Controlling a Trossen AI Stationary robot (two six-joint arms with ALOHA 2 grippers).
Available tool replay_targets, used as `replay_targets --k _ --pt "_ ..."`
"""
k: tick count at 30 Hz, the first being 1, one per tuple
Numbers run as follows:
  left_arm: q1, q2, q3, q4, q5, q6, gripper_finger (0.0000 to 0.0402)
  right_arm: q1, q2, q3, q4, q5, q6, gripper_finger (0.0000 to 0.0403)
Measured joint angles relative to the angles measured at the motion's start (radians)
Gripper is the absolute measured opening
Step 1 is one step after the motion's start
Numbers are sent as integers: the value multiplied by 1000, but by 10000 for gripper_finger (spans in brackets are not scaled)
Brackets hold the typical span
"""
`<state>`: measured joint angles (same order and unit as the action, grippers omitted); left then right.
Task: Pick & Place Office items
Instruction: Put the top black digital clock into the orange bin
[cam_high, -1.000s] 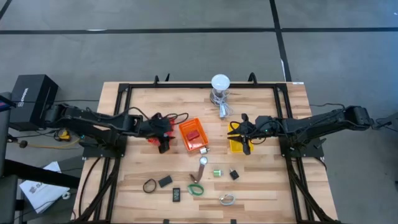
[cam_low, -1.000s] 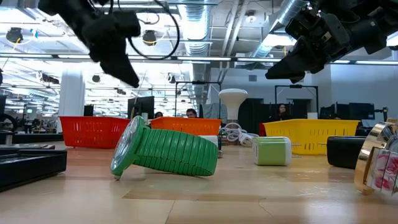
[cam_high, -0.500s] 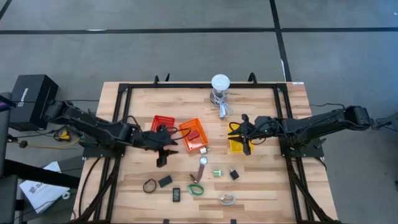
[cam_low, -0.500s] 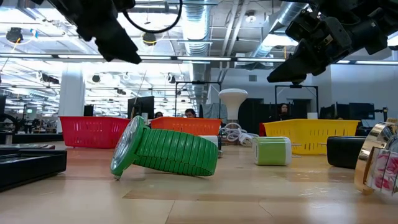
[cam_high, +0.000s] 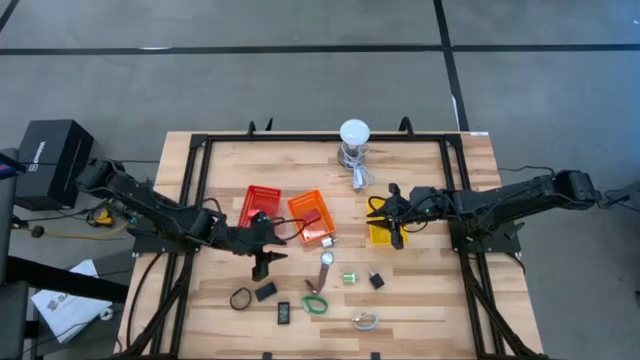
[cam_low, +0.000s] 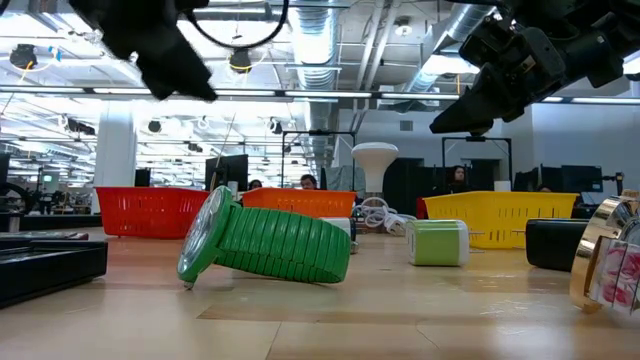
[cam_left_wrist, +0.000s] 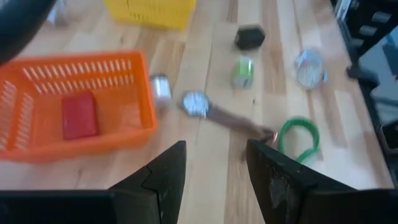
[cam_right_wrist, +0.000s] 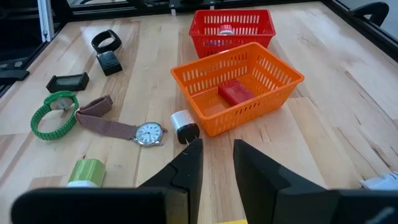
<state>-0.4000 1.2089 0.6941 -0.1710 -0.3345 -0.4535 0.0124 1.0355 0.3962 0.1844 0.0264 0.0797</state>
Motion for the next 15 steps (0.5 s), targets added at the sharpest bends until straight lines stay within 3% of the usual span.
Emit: replay_targets --k 5,12,15 --pt "-18 92 -1 33 -3 -7 163 0 0 0 -1 0 0 82" --pt "-20 219 0 223 -4 7 163 0 0 0 3 0 -1 82" --pt "-20 256 0 259 44 10 163 -1 0 0 4 0 -6 82"
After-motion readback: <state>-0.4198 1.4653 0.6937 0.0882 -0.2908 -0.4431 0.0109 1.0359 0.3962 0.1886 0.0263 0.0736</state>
